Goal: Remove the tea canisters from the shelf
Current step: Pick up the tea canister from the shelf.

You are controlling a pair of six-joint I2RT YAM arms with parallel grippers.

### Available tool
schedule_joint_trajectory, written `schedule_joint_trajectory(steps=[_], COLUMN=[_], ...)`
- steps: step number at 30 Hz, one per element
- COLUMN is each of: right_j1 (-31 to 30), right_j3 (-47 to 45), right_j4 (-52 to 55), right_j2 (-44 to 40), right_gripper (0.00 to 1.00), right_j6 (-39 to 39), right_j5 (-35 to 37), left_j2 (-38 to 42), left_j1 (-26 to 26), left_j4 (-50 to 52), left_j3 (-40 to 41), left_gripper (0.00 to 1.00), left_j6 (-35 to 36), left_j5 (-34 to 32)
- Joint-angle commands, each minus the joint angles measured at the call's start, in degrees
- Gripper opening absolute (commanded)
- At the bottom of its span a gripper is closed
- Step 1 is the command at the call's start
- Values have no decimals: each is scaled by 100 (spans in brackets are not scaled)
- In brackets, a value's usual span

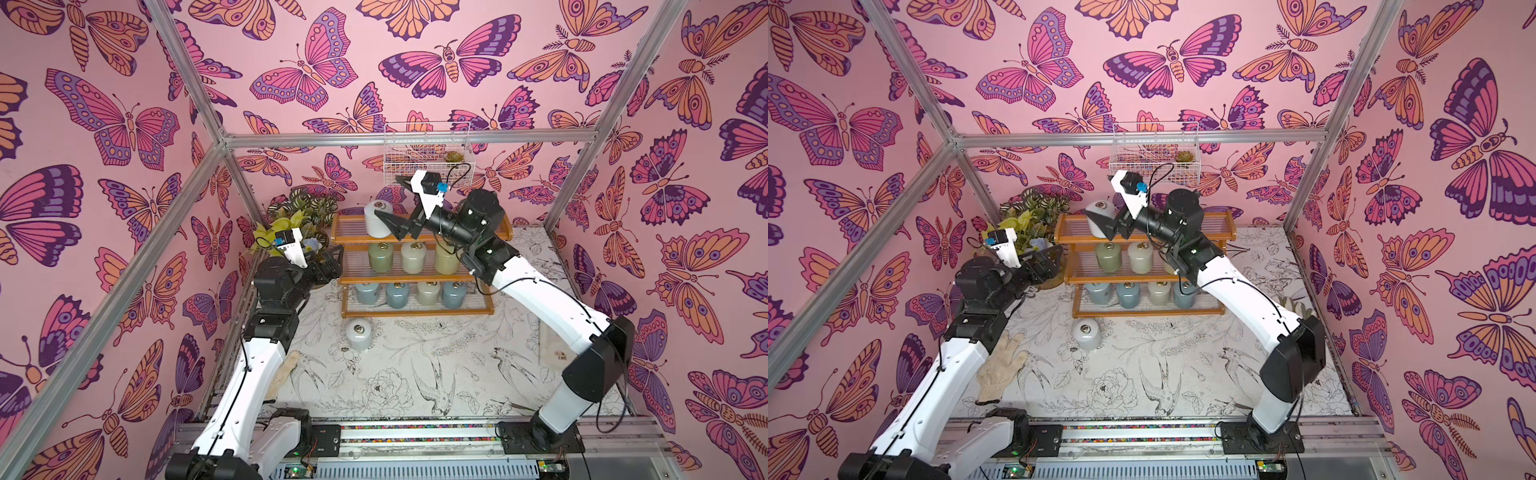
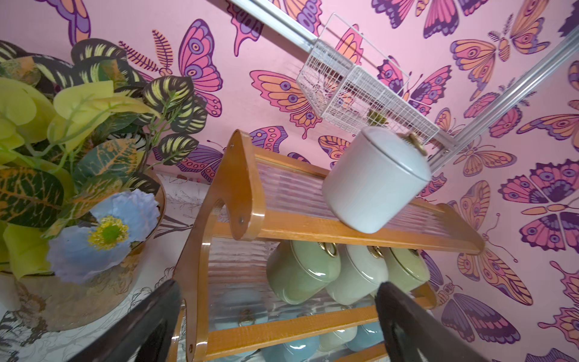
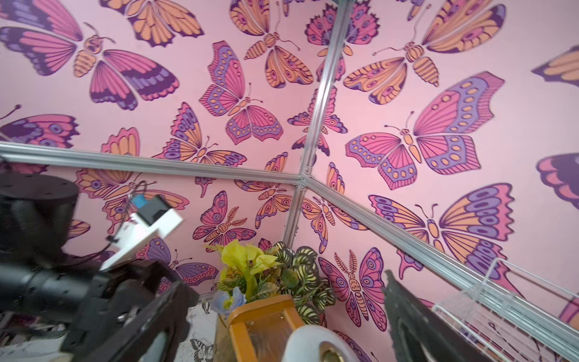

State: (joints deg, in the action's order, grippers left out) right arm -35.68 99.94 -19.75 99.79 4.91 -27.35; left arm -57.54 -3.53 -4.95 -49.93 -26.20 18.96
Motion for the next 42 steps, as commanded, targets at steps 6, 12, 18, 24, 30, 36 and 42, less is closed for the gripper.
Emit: schedule_joint_trajectory(steps=[6, 12, 18, 24, 30, 36, 42], right_j1=[711, 729, 725, 716, 683, 577, 400], right_j3=[968, 1273, 1362, 1462, 1500, 1541, 1594], right_j4=[-227, -442, -774, -777, -576, -379, 277], right_j2=[1290, 1697, 1908, 2061, 2170, 2228, 2229], right_gripper=[99, 99, 99, 99, 99, 99, 99], right_j6=[-1718, -1788, -2067, -2200, -2112, -1873, -1185], right_j5=[-899, -1323, -1522, -1817, -2015, -2216, -2269], left_j2=[328, 453, 531, 551, 460, 418, 454], left_j1=[37, 41, 37, 37, 39, 37, 37], left_j4=[-349, -349, -349, -350, -349, -353, -349], left_j3=[21, 119, 183, 219, 203, 159, 211], left_gripper=[100, 100, 100, 100, 100, 100, 100], left_j6=[62, 80, 99, 106, 140, 175, 194], left_j5=[924, 935, 869, 816, 822, 871, 874])
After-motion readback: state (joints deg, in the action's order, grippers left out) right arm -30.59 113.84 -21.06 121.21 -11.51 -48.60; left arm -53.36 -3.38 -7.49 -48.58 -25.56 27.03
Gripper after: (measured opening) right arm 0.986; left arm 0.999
